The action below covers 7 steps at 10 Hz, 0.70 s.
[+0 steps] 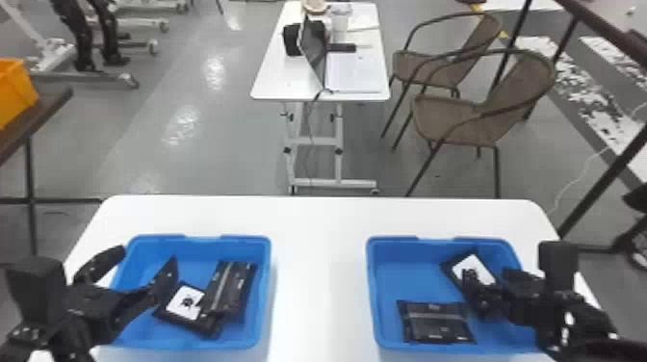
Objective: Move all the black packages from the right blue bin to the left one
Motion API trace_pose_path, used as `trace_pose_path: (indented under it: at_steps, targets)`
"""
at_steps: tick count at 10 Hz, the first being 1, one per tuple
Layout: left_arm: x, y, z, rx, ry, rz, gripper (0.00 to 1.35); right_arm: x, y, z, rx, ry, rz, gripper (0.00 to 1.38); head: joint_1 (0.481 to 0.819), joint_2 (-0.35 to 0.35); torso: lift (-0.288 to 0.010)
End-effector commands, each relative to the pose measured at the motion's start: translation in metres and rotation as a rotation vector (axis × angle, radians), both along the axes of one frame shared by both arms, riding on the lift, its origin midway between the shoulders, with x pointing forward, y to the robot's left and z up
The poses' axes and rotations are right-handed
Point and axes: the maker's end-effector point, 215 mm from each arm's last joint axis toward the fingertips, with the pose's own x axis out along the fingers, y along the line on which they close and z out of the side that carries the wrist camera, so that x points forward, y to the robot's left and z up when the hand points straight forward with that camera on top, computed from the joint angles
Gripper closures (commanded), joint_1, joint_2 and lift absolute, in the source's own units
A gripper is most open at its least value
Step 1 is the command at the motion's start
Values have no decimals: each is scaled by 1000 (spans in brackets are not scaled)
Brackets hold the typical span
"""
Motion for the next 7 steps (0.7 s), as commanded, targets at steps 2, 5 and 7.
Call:
trace_pose_path:
  at_steps: [2, 5, 7]
  targets:
    - [2, -4, -2, -10, -1, -3, 199, 14, 14, 28, 6, -42, -10, 160, 695, 27, -43]
    - [1, -4, -4, -22, 5, -1, 197, 11, 13, 37, -12, -37, -37, 163, 695, 33, -43]
    - [1, -5, -7, -27, 13, -1, 199, 9, 24, 40, 4, -14, -49, 160, 695, 30, -43]
